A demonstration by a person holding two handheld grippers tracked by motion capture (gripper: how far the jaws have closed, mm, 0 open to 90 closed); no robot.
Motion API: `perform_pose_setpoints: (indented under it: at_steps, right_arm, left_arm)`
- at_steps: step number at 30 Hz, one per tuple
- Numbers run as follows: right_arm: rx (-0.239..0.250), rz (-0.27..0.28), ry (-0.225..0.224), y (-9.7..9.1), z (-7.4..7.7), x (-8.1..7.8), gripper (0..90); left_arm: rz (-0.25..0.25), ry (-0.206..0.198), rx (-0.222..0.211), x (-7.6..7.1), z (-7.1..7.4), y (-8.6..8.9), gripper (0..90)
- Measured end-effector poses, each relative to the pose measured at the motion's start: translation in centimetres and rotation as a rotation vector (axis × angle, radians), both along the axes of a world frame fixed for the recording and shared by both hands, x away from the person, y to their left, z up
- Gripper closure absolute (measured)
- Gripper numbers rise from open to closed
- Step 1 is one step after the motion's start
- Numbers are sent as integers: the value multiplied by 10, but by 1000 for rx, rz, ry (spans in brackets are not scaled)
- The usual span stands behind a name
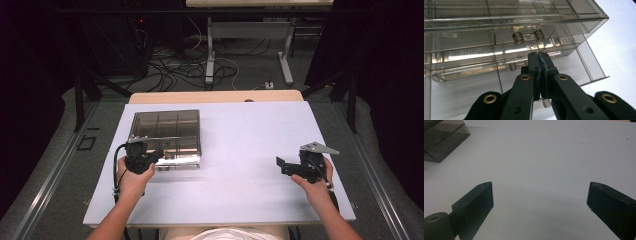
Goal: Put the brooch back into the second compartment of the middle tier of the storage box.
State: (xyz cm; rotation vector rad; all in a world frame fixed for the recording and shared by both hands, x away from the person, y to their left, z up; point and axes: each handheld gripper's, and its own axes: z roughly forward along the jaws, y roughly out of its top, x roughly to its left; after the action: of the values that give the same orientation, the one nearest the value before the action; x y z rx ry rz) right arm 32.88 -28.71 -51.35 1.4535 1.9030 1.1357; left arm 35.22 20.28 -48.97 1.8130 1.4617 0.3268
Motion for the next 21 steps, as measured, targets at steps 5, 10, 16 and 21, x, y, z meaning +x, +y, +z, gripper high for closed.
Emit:
perform_pose_setpoints:
  at_steps: [5,10,16,21]
  right_arm:
    - [0,2,2,0,0,0,66]
    - [0,3,0,0,0,0,66]
    - [-1,-2,-1,0,0,0,67]
    - [-1,-3,3,0,1,-1,66]
  left_arm:
    - [-8,8,4,0,-2,-1,897]
    - [-12,11,10,0,-4,-3,896]
    - [-21,17,27,0,-8,-7,896]
    - [-36,26,45,-1,-9,-10,896]
